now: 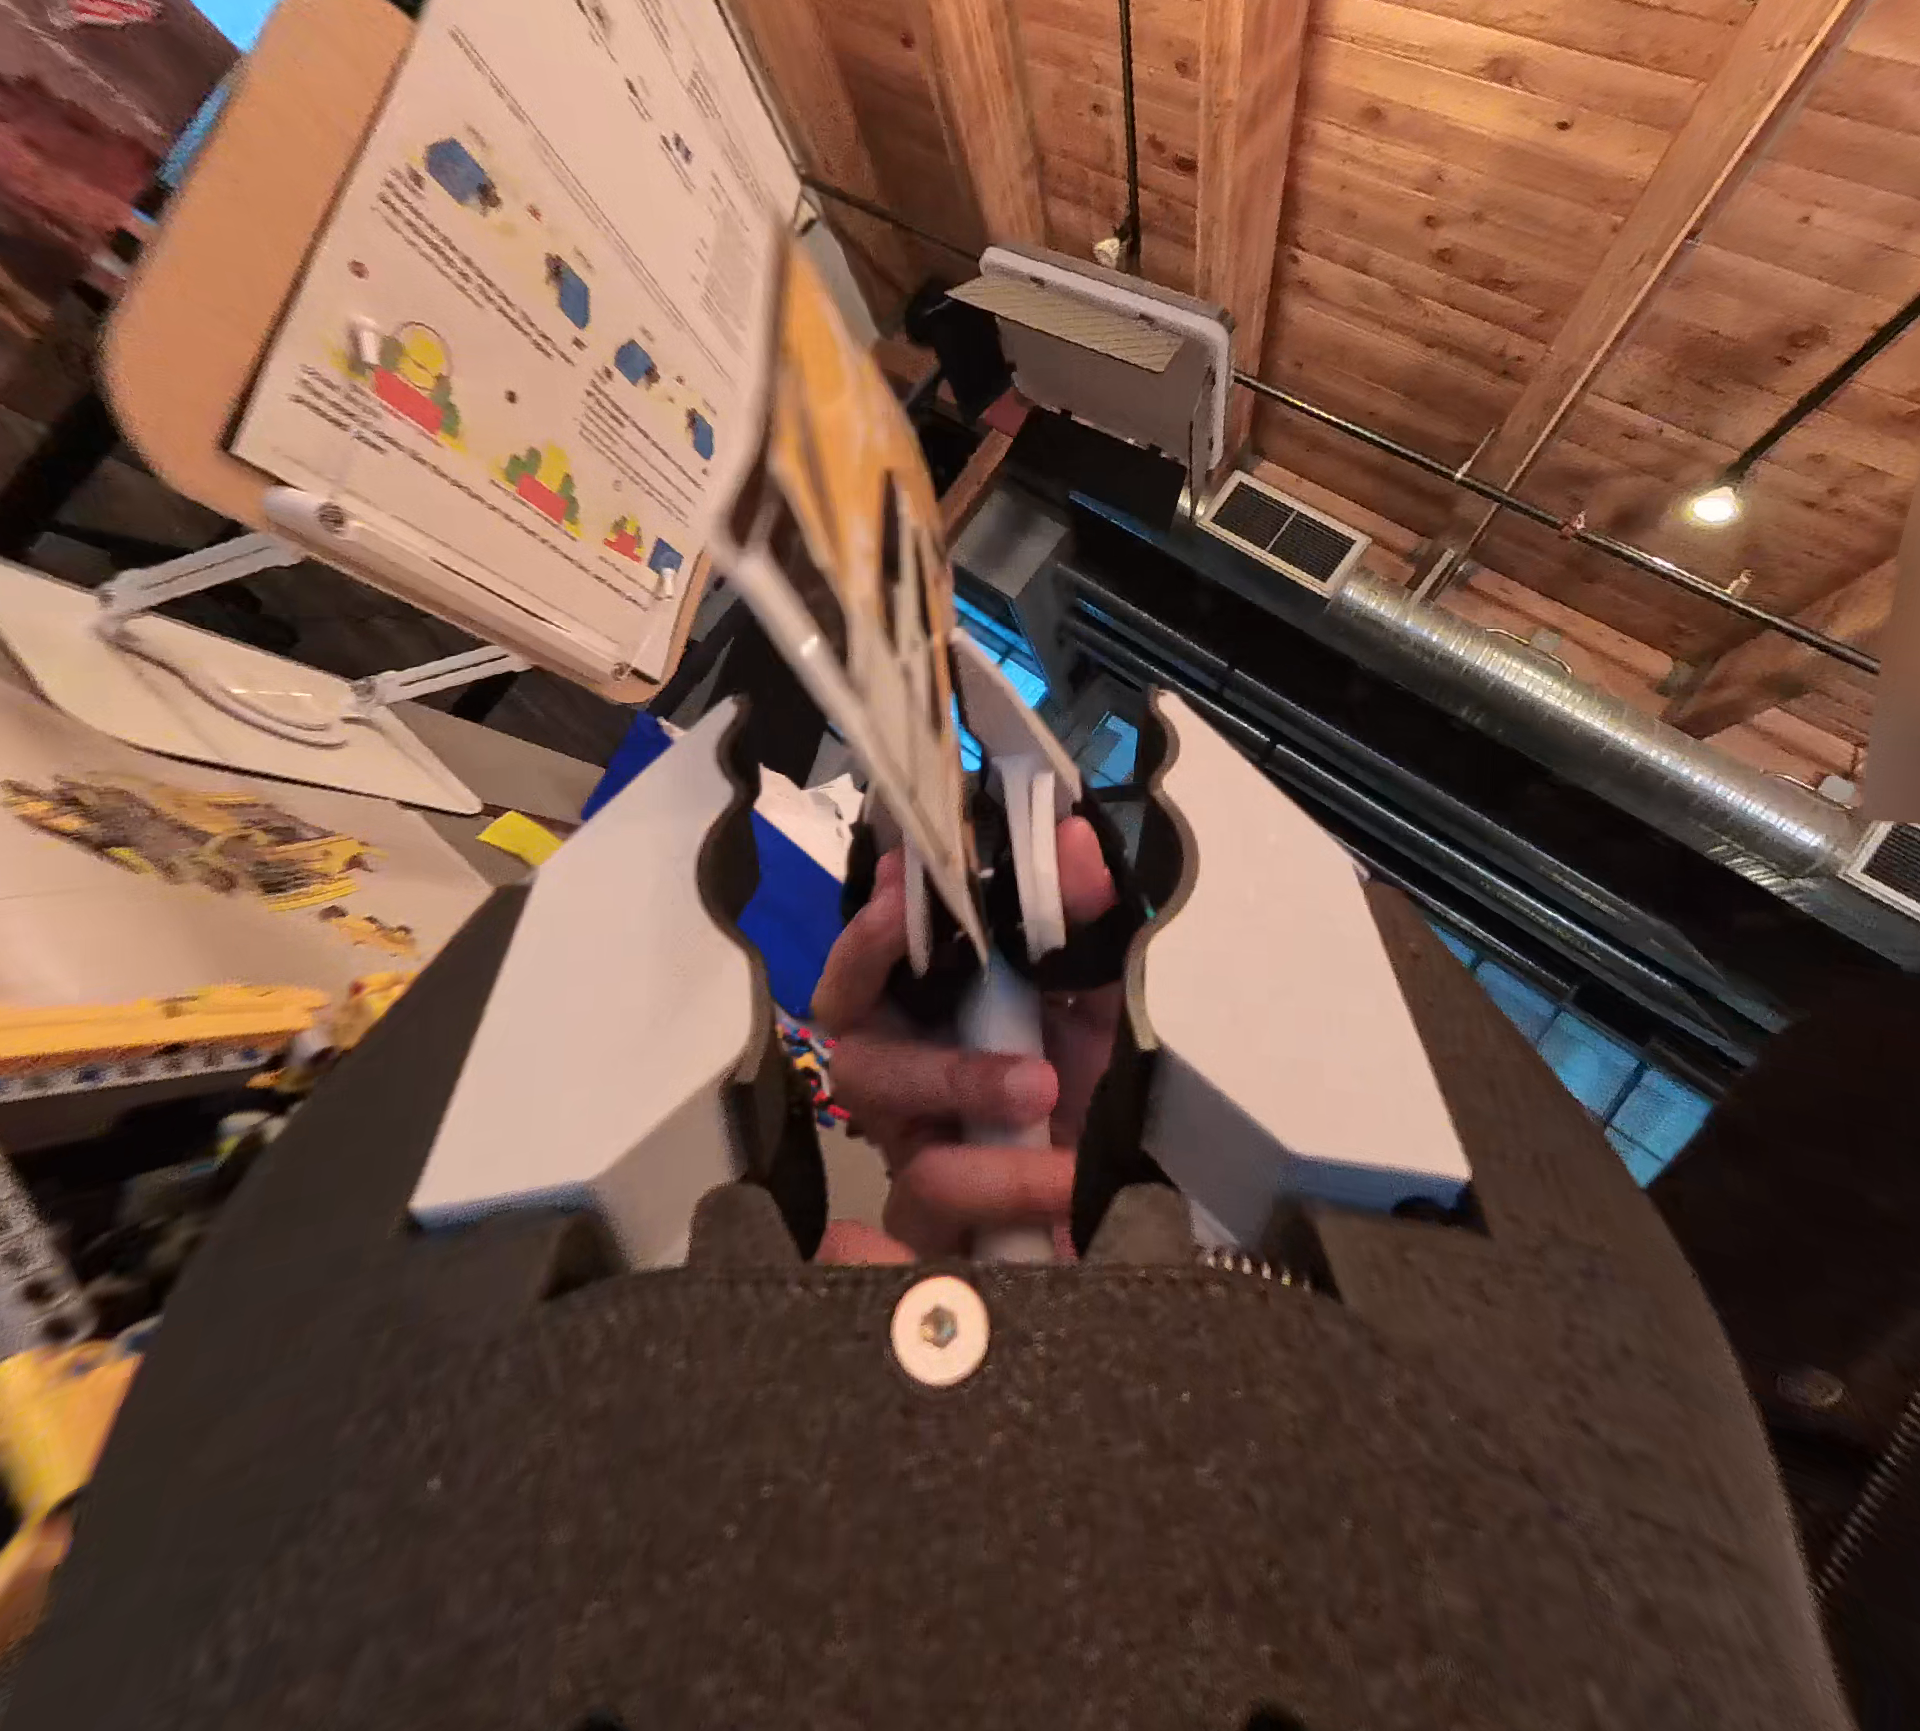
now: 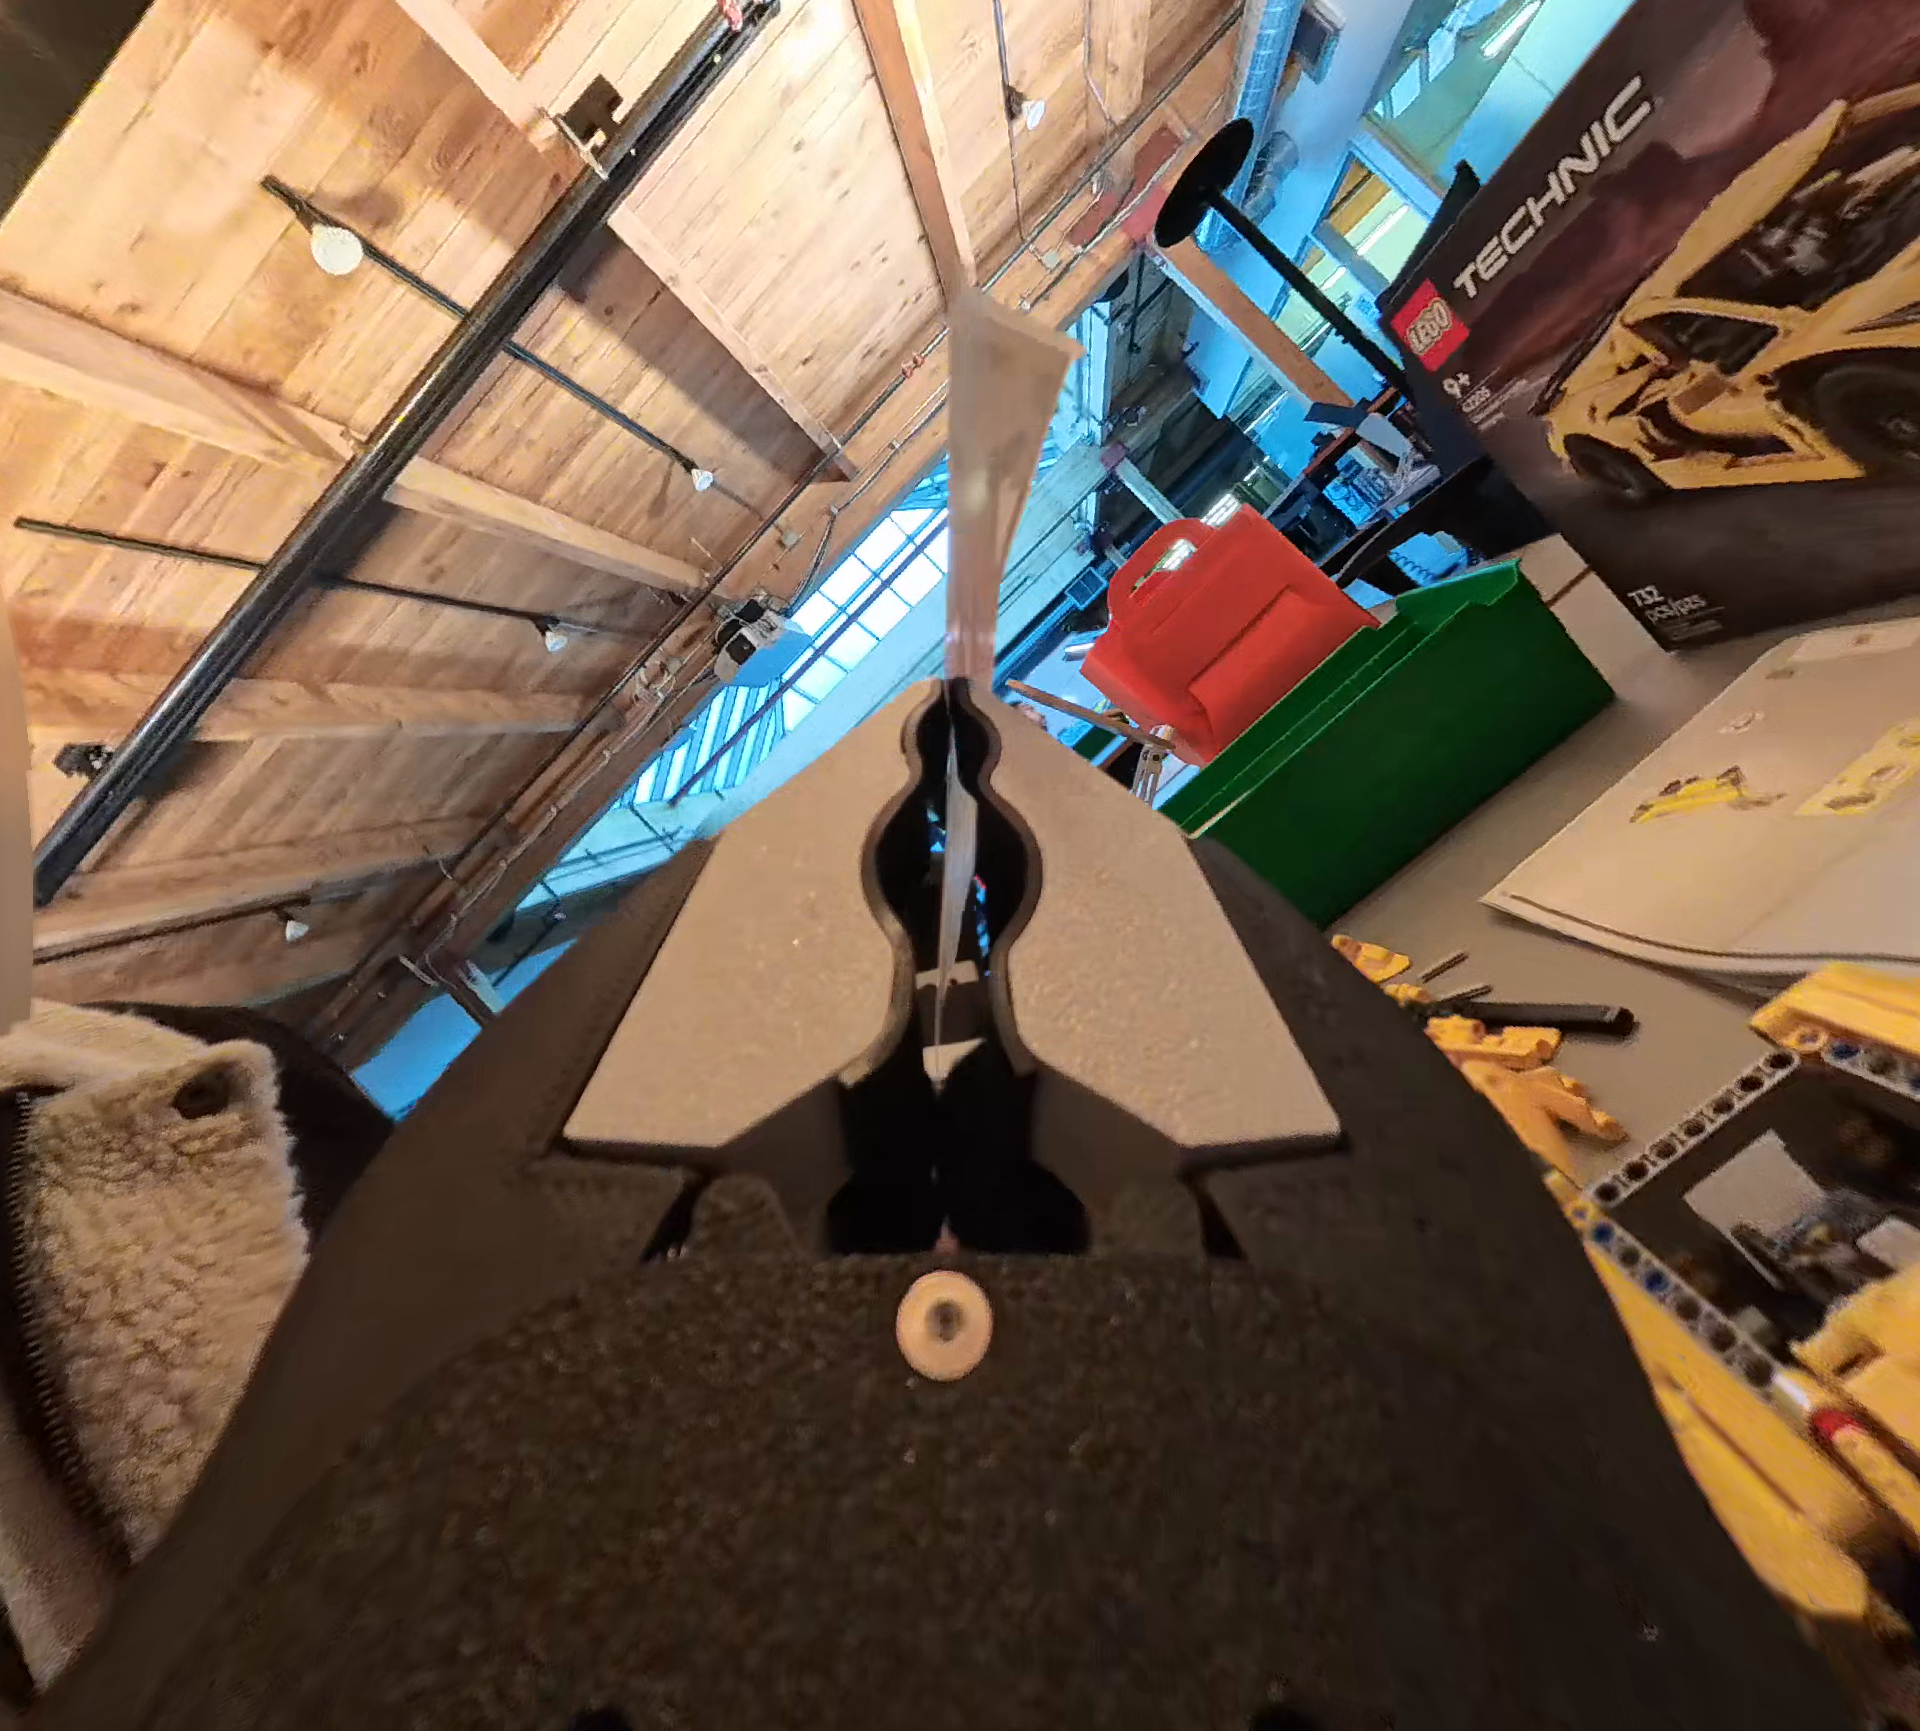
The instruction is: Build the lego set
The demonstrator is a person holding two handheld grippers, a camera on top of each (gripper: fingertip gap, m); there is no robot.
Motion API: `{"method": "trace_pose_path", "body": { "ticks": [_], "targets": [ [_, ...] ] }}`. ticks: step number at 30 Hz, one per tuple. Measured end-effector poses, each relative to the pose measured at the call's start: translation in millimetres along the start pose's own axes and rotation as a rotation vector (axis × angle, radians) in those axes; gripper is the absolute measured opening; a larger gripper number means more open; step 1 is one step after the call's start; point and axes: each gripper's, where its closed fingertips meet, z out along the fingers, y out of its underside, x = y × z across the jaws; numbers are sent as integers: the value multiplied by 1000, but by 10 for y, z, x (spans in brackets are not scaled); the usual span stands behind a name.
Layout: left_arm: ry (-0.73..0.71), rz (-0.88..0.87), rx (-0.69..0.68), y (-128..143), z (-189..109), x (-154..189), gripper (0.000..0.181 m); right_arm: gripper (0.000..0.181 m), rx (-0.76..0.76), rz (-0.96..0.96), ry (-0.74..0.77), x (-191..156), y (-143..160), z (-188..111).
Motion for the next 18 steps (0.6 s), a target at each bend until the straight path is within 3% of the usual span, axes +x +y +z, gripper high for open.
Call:
{"method": "trace_pose_path", "body": {
  "ticks": [8, 18],
  "targets": [
    [-13, -37, 39, 72, 183, -27, 26, 0, -35, -14, 63, 128, 143, -129],
    [-67, -60, 87, 20, 151, -192, 0, 0, -52, 14, 45, 174, 186, -101]
  ]
}}
